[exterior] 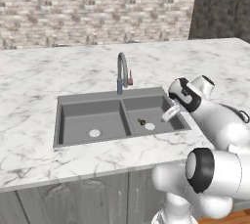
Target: Dump the mushroom from the pot into the sink. Then turn on the water and wash the mushroom. Then turn off the water and put the mushroom back in the pot.
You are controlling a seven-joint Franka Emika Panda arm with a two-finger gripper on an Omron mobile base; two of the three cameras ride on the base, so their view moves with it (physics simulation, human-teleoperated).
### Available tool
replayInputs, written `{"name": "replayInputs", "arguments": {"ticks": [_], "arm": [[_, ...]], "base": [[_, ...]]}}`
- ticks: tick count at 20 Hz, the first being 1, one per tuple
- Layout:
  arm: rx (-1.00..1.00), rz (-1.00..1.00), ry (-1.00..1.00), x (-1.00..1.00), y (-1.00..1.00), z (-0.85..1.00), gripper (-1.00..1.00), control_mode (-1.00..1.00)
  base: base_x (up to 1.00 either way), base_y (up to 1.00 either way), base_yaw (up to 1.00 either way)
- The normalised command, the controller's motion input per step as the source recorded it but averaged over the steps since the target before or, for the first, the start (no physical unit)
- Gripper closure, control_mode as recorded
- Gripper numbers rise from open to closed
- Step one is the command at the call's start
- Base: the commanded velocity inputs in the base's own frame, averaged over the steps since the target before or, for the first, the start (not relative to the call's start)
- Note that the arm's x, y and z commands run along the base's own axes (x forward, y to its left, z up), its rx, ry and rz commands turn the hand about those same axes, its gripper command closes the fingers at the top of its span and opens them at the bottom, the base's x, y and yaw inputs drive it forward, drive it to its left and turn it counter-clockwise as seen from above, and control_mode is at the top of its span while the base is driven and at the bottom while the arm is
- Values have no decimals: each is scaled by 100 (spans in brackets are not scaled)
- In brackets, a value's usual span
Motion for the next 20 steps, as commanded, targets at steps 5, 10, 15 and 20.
{"name": "replayInputs", "arguments": {"ticks": [5, 10, 15, 20], "arm": [[-13, -2, -8, 0, 29, 3, -100, -100], [-10, -3, 0, 2, 10, 5, -100, -100], [-5, -4, 0, 8, 0, 24, -100, -100], [-1, -6, 1, 21, 0, 26, -100, -100]], "base": [[0, 0, 0], [0, 0, 0], [0, 0, 0], [0, 0, 0]]}}
